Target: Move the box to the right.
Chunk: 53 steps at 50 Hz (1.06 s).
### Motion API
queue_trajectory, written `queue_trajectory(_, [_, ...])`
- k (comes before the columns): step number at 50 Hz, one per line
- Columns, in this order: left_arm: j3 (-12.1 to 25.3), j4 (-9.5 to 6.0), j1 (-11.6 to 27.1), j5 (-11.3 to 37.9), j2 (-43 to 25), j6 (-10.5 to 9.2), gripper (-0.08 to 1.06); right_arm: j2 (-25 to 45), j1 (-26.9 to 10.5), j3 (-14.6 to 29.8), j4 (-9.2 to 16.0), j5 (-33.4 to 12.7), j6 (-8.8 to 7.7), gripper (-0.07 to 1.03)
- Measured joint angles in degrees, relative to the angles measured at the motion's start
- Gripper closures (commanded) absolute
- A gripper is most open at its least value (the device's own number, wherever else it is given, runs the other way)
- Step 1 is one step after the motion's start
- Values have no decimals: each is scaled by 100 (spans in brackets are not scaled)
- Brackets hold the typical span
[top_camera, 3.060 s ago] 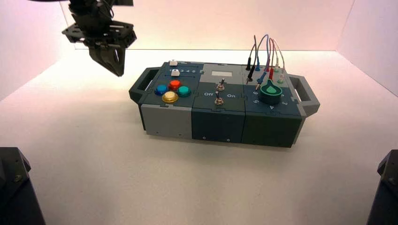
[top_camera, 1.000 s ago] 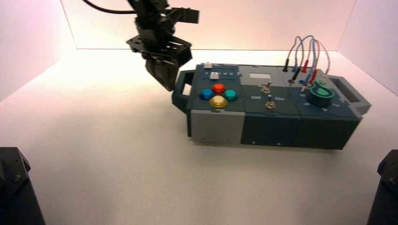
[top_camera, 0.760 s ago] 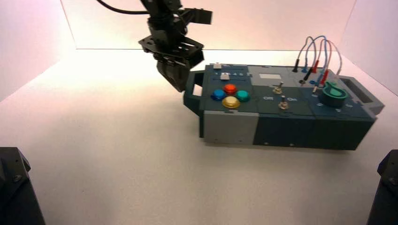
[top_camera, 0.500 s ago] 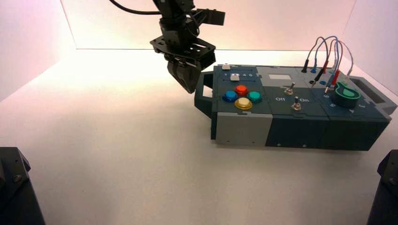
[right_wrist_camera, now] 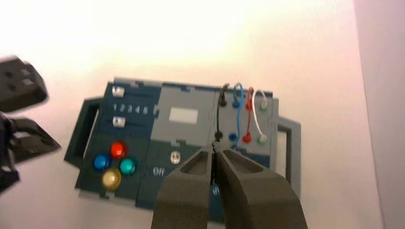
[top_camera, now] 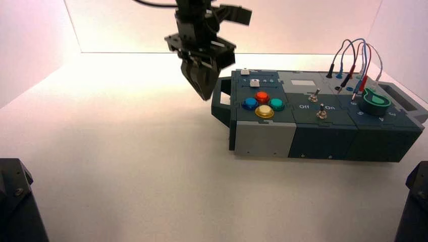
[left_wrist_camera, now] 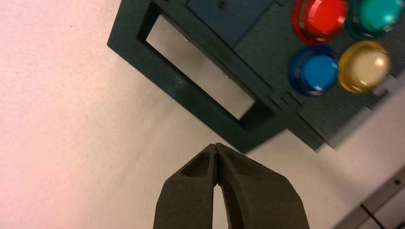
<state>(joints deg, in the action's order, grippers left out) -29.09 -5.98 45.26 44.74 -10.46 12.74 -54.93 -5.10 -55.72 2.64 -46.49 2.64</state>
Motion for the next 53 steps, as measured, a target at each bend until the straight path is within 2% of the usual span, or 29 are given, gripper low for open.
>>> queue_trajectory(13, [53, 422, -9, 1063, 519, -9, 101, 325, 0, 519, -70, -1441, -18, 99])
queue_trajectory(24, [-149, 475, 0, 1283, 1283, -26, 101, 378, 0, 571, -79, -2285, -53, 99])
queue_trajectory(36, [-422, 475, -53, 1424, 2373, -105, 101, 281, 0, 554, -132, -2566, -105, 99])
queue_trajectory(37, [-492, 475, -97, 1433, 2654, -149, 101, 255, -9, 527, -149, -2593, -123, 99])
queue_trajectory(39, [-554, 483, -132, 1441, 2795, -193, 101, 237, -9, 519, -149, -2602, -132, 99])
queue_trajectory(53, [-967, 483, -220, 1424, 3217, -325, 101, 132, -9, 492, -114, -2663, -149, 99])
